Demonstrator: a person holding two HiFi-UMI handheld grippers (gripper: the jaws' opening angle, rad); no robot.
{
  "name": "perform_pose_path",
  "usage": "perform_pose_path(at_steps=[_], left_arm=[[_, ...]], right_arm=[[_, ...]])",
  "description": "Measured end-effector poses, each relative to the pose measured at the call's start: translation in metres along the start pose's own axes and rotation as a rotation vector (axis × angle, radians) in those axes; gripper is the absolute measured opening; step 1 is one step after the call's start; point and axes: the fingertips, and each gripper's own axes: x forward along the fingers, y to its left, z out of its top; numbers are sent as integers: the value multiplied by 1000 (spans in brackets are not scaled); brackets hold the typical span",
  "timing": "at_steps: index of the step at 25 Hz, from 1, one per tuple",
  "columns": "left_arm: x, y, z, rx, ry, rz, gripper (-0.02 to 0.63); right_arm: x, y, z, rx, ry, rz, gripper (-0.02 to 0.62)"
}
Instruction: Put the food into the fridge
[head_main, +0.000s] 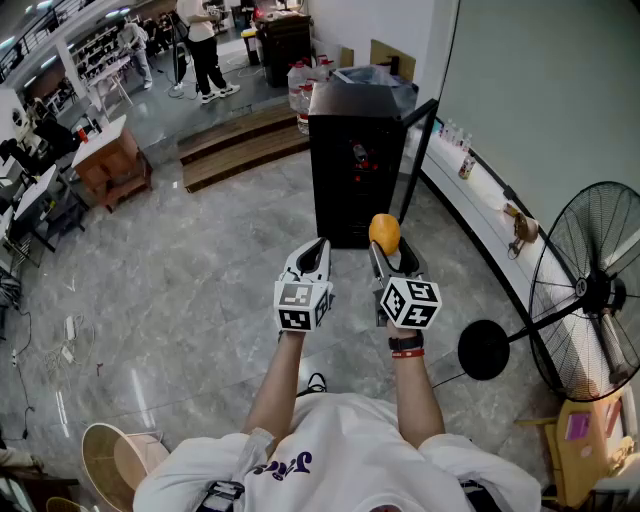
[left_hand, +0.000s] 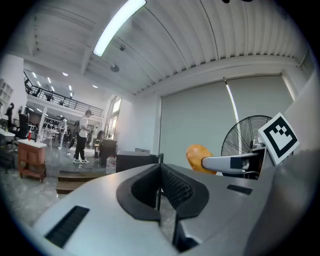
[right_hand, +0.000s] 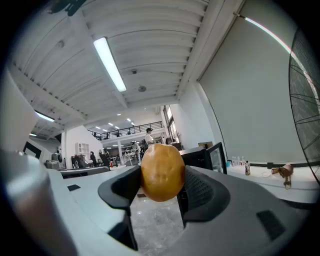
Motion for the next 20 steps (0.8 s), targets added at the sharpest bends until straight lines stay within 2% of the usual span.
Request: perform_pose_path(at_steps=[7, 12, 20], left_arm=[[-11, -24, 2, -12, -9, 11, 17], [-17, -46, -7, 3, -2, 2, 18], [-1, -55, -16, 3, 12, -14, 18]], right_arm=[[-25, -8, 7, 3, -10, 18, 286], [-44, -22, -1, 36, -19, 15, 287], [-38, -39, -8, 45, -24, -8, 287]])
